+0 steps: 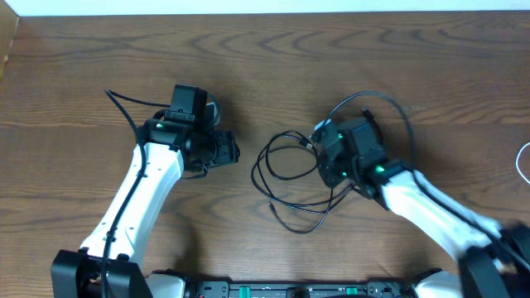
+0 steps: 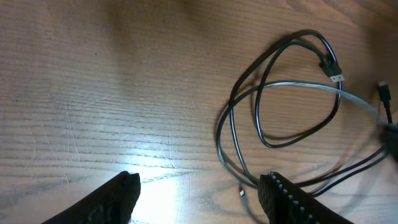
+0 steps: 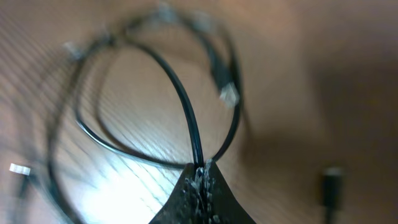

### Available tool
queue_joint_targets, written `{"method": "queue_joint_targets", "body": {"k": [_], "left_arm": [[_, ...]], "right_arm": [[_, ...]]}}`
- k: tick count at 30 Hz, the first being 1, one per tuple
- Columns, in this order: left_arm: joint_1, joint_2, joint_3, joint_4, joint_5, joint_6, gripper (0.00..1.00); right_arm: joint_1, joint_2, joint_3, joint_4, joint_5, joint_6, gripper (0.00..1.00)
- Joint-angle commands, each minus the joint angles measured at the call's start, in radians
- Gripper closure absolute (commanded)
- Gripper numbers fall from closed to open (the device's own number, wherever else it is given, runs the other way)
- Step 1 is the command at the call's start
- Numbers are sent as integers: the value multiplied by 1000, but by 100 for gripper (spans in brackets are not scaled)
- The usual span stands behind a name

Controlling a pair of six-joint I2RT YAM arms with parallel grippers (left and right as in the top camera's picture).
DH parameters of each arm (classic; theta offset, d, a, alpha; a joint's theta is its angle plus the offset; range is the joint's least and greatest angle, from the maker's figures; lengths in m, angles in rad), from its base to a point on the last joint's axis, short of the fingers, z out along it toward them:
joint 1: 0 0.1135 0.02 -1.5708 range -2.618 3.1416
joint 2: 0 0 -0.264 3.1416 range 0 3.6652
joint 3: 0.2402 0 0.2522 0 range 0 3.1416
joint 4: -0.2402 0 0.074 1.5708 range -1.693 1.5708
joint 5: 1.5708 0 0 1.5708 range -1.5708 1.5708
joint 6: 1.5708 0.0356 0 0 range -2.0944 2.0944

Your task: Untangle cables

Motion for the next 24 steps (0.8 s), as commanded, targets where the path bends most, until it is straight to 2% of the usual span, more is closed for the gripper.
{"method": "queue_joint_targets", "body": {"k": [1,5,11,13,15,19,22,24], "left_arm": [[3,1,9,-2,-6,8,34],[3,1,9,-2,-6,8,34],[3,1,9,-3,-3,8,34],[3,1,9,-3,-3,8,34],[3,1,9,-3,-3,8,34],[3,1,9,-3,-3,8,34],[3,1,9,-3,-3,8,34],[3,1,9,-3,-3,8,34]], "right_arm": [[-36,-165,50,9,-6,110,99],[-95,-343,59,66,-5,230,99],[-164,-427,59,47,32,260,99],[-166,-410,58,-19,32,260,96],[-166,-373,58,-111,31,260,87],[-165,-261,58,-286,11,260,77],[-166,-178,58,-329,14,260,75],[-166,-116,58,-320,24,260,69]]}}
